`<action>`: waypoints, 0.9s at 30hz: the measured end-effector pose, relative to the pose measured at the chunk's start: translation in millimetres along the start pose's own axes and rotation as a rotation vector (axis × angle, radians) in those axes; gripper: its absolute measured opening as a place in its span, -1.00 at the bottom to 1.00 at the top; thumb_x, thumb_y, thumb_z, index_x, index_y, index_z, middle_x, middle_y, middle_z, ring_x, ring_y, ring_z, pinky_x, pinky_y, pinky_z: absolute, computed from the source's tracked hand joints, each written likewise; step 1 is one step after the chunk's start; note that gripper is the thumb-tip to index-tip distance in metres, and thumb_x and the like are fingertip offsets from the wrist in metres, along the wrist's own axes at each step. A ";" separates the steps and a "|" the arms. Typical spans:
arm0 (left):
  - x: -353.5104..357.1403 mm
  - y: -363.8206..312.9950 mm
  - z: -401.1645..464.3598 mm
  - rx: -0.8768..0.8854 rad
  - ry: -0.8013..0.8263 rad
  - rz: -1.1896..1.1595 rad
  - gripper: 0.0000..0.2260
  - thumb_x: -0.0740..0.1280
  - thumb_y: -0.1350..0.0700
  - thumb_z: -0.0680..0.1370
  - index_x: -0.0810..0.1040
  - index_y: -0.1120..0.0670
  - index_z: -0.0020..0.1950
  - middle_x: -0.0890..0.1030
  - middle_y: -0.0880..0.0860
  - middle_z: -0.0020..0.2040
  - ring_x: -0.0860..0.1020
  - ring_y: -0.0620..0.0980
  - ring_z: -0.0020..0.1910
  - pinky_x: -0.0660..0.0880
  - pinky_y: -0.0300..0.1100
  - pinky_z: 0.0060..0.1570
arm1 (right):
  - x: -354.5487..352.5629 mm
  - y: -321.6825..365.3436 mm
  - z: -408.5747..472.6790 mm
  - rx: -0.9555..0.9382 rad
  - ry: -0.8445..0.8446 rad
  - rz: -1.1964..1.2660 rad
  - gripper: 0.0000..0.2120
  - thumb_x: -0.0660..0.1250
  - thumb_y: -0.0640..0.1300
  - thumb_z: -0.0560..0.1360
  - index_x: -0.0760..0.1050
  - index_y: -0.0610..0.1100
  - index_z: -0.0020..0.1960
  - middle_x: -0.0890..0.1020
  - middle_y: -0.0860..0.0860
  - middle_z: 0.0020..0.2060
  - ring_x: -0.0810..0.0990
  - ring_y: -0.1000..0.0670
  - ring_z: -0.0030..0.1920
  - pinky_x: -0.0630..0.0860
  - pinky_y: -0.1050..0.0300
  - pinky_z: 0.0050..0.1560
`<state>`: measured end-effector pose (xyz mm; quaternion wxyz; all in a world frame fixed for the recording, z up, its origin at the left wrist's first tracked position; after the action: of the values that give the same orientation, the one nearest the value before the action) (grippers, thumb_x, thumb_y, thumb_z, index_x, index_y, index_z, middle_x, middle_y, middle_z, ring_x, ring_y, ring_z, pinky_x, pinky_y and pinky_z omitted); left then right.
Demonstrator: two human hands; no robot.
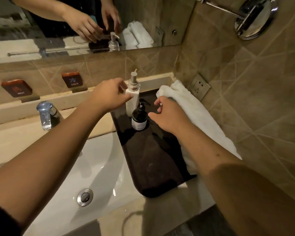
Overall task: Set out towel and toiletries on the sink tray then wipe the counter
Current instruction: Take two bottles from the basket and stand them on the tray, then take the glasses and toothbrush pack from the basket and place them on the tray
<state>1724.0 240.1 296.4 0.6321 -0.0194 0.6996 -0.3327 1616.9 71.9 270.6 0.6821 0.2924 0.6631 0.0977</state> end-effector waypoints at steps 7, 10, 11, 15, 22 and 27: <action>26.7 -70.0 -116.5 0.162 0.156 0.133 -0.77 0.42 -0.18 0.50 0.59 -0.10 0.06 0.66 -0.08 -0.01 0.58 -0.13 -0.12 0.50 -0.23 -0.25 | -47.4 -16.3 -107.6 -0.001 0.007 -0.128 -0.83 0.40 0.09 0.54 0.47 0.04 0.00 0.60 0.04 -0.15 0.57 -0.01 -0.13 0.42 0.13 -0.18; 44.1 -112.6 -167.0 0.278 0.202 0.224 -0.75 0.40 -0.21 0.50 0.56 -0.12 0.08 0.63 -0.12 -0.01 0.56 -0.17 -0.14 0.49 -0.25 -0.23 | -68.2 -37.7 -174.9 0.039 -0.019 -0.165 -0.82 0.39 0.11 0.53 0.49 0.02 -0.02 0.60 0.02 -0.13 0.56 -0.04 -0.15 0.44 0.11 -0.15; 52.1 -132.7 -187.8 0.328 0.227 0.242 -0.75 0.39 -0.21 0.50 0.55 -0.12 0.08 0.63 -0.12 -0.02 0.56 -0.18 -0.14 0.50 -0.26 -0.23 | -76.8 -49.0 -204.3 0.063 -0.031 -0.177 -0.80 0.39 0.11 0.53 0.51 0.00 0.00 0.61 0.01 -0.10 0.56 -0.04 -0.14 0.46 0.09 -0.14; 89.0 -227.8 -282.7 0.530 0.358 0.267 -0.80 0.38 -0.19 0.52 0.54 -0.12 0.04 0.65 -0.11 -0.01 0.58 -0.14 -0.12 0.56 -0.17 -0.14 | -109.3 -103.6 -340.0 0.194 -0.089 -0.191 -0.82 0.37 0.10 0.52 0.50 0.00 -0.05 0.51 0.05 -0.19 0.56 -0.03 -0.14 0.44 0.09 -0.19; 175.5 -405.3 -481.7 0.963 0.492 0.259 -0.75 0.39 -0.16 0.52 0.58 -0.03 0.06 0.67 -0.01 0.00 0.63 0.02 -0.02 0.51 -0.13 -0.06 | -148.9 -201.8 -621.9 0.535 -0.214 -0.155 -0.75 0.33 0.09 0.58 0.53 -0.11 0.04 0.61 -0.07 -0.04 0.59 -0.10 -0.03 0.49 0.02 -0.13; 235.8 -516.5 -651.4 1.265 0.633 0.251 -0.72 0.38 -0.20 0.51 0.60 -0.04 0.07 0.65 -0.07 -0.08 0.63 -0.01 -0.07 0.51 -0.15 -0.13 | -161.9 -239.3 -840.7 0.813 -0.391 -0.106 -0.78 0.33 0.11 0.55 0.48 -0.03 0.06 0.57 0.02 -0.13 0.57 -0.04 -0.13 0.57 0.00 -0.12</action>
<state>889.1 19.9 330.8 0.3227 0.5286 0.5195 -0.5887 731.1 20.1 323.6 0.6285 0.5151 0.5203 -0.2626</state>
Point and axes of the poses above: each hand's wrist, its own z-axis towards the middle knuckle, its own x-axis out of the palm, y = z × x, the point moved 10 cm from there along z, towards the middle knuckle
